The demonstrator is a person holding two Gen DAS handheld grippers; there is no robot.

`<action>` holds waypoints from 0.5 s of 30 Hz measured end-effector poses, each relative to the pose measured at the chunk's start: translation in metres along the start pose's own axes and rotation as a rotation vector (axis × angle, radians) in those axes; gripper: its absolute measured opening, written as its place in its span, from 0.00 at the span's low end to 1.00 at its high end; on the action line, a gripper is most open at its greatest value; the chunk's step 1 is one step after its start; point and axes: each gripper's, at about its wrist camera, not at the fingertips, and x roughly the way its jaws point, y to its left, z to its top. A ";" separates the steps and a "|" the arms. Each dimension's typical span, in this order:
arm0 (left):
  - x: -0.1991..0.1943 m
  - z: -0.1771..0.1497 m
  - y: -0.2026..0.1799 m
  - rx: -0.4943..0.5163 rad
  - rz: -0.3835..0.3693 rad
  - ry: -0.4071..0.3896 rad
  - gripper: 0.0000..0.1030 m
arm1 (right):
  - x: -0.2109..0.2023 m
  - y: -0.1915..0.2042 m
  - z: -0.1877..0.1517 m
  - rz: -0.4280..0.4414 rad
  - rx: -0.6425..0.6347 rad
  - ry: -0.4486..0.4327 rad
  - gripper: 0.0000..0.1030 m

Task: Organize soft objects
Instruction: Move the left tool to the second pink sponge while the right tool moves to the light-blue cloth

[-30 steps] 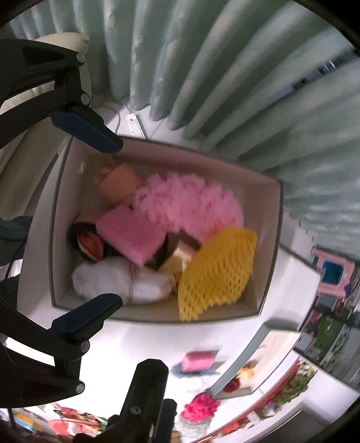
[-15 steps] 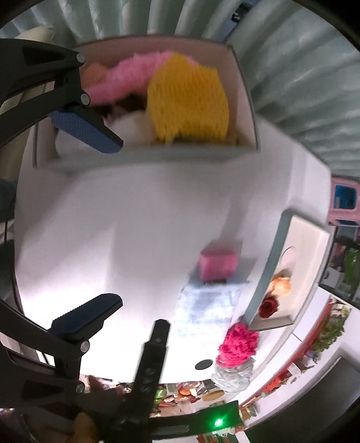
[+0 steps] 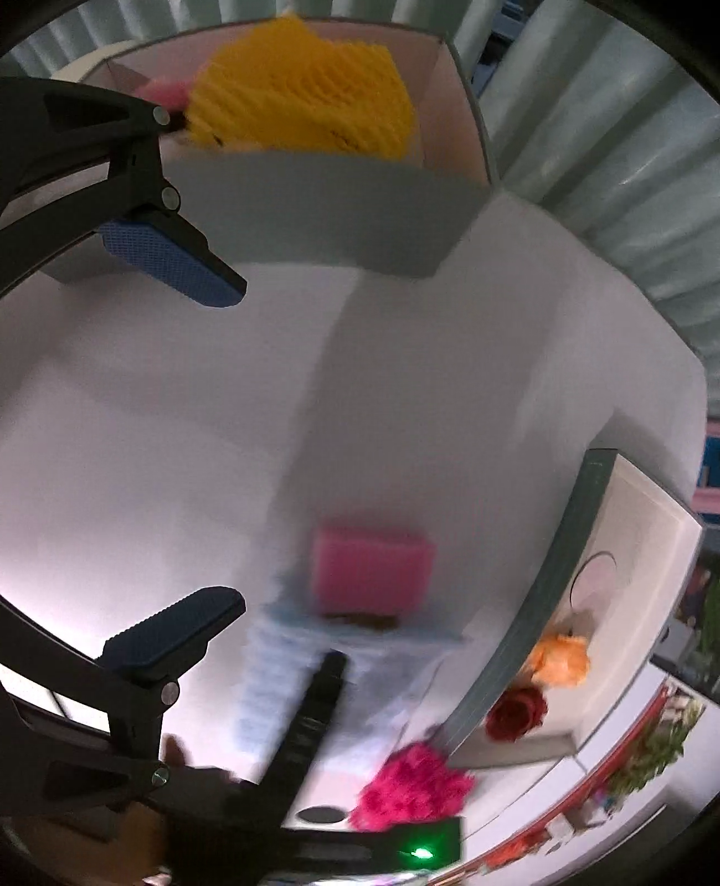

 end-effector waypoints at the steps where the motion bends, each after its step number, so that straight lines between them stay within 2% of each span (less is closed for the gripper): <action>1: 0.003 0.003 -0.001 -0.002 0.008 0.001 0.99 | 0.007 -0.001 0.001 -0.007 -0.013 0.031 1.00; 2: 0.007 0.008 -0.004 0.000 0.016 -0.003 0.99 | 0.012 -0.004 0.001 -0.019 -0.014 0.050 1.00; 4: 0.012 0.016 -0.007 0.008 0.036 -0.016 0.99 | 0.006 -0.021 -0.004 -0.048 0.020 0.014 1.00; 7: 0.020 0.025 -0.010 0.007 0.029 -0.016 0.99 | 0.010 -0.063 -0.018 -0.117 0.096 0.062 1.00; 10: 0.028 0.034 -0.021 0.045 0.036 -0.040 0.99 | 0.010 -0.105 -0.033 -0.077 0.178 0.086 1.00; 15: 0.047 0.044 -0.044 0.128 0.057 -0.042 0.99 | 0.002 -0.126 -0.037 -0.051 0.200 0.075 1.00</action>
